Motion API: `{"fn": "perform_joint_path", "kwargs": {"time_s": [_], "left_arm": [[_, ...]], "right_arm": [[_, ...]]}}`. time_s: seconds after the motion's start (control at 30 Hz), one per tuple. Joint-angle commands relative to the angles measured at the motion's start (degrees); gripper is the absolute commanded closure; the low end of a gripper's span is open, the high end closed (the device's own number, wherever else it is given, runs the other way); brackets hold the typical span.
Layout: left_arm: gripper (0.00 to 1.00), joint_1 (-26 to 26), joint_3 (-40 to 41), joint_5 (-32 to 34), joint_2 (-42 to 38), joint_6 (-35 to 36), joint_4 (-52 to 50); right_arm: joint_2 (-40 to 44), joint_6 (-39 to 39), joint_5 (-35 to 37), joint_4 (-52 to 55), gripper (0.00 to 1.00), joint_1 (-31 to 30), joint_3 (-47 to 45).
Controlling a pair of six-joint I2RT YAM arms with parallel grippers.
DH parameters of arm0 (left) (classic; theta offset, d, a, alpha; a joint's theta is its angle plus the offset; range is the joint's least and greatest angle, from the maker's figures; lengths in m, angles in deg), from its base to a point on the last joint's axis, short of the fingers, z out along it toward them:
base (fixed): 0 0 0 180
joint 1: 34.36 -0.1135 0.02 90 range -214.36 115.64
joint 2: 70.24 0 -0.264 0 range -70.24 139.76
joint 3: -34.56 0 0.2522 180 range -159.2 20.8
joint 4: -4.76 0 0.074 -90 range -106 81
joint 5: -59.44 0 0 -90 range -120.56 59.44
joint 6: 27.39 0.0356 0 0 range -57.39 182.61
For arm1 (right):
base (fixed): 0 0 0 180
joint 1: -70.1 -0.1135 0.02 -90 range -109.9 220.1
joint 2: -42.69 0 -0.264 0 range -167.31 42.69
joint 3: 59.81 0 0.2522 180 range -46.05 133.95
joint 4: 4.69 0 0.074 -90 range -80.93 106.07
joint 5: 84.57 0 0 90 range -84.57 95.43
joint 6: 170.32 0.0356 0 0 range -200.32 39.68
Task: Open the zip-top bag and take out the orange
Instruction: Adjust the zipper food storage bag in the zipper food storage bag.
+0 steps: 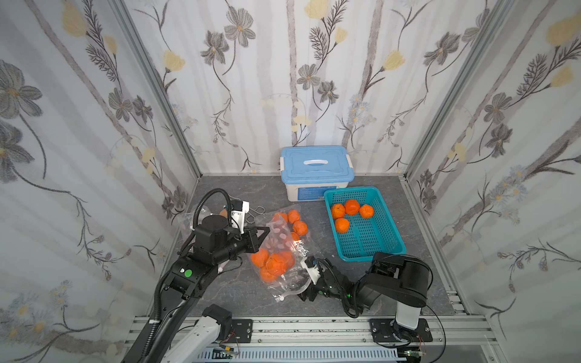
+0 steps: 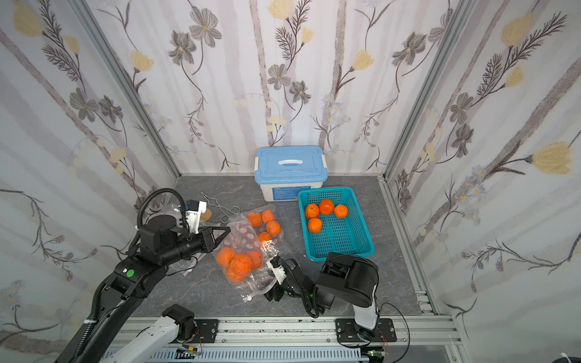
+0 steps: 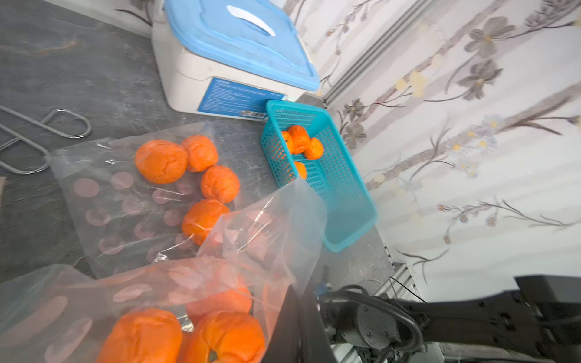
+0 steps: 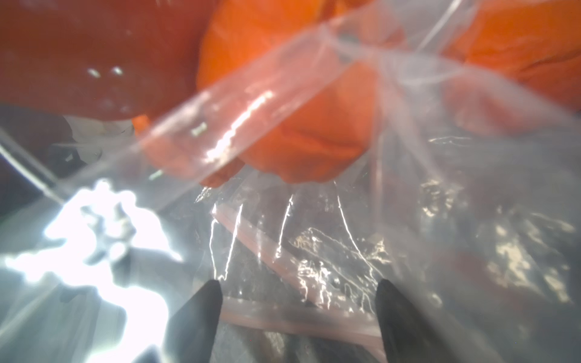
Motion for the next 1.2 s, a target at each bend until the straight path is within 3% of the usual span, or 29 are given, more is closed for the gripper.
{"fn": "perform_joint_path", "kwargs": {"time_s": [0.0, 0.1, 0.27, 0.33, 0.4, 0.43, 0.53, 0.63, 0.67, 0.8, 0.87, 0.93, 1.07, 1.17], "left_arm": [[1.0, -0.1, 1.1, 4.1, 5.0, -0.7, -4.1], [1.0, -0.3, 2.4, 4.0, 10.4, -1.3, -4.3], [0.99, -1.1, 2.4, 14.0, 14.0, -1.5, -3.6], [0.82, -2.5, 1.0, 17.6, 17.7, -0.9, -4.5], [0.54, -4.2, -1.5, 22.6, 22.5, -0.3, -7.4], [0.46, -5.1, -3.2, 24.4, 25.0, 0.1, -9.5], [0.26, -5.8, -6.8, 28.0, 28.2, 2.0, -14.6], [0.13, -5.9, -7.3, 29.9, 23.9, 3.1, -16.3], [0.14, -5.9, -7.4, 29.3, 22.2, 3.1, -16.6], [0.38, -5.8, -3.8, 19.8, 15.4, 1.0, -15.3], [0.45, -4.9, -0.8, 16.2, 13.0, -1.2, -14.4], [0.55, -3.4, 2.5, 15.0, 10.8, -2.5, -12.8], [0.66, -2.2, 8.1, 12.7, 11.1, -4.8, -7.8], [0.75, -2.2, 9.7, 16.8, 14.4, -5.4, -4.0]], "right_arm": [[-0.4, -1.3, 1.6, -2.8, 0.21, -0.2, 0.4], [-0.3, -0.9, 2.3, -2.6, 0.21, -0.2, 0.8], [-0.4, -1.0, 2.3, -1.0, 0.2, -0.3, 1.6], [-0.3, -1.0, 2.0, -0.6, 0.2, -0.2, 1.8], [-0.1, -1.3, 1.9, 0.0, 0.2, -0.4, 2.2], [0.1, -1.4, 1.9, 0.8, 0.2, -0.3, 2.5], [0.7, -1.5, 1.8, 1.7, 0.2, -0.3, 2.9], [1.3, -1.3, 1.7, 2.2, 0.2, -0.3, 2.8], [1.4, -1.1, 1.7, 2.3, 0.2, -0.4, 2.8], [1.4, -1.3, 1.5, 3.1, 0.21, -0.4, 3.3], [1.6, -1.5, 1.5, 3.3, 0.21, -0.4, 3.4], [1.9, -1.5, 1.4, 3.5, 0.21, -0.3, 3.4], [2.3, -1.7, 0.9, 4.2, 0.21, -0.4, 3.6], [3.0, -1.7, 0.7, 5.1, 0.21, -0.5, 3.6]]}}
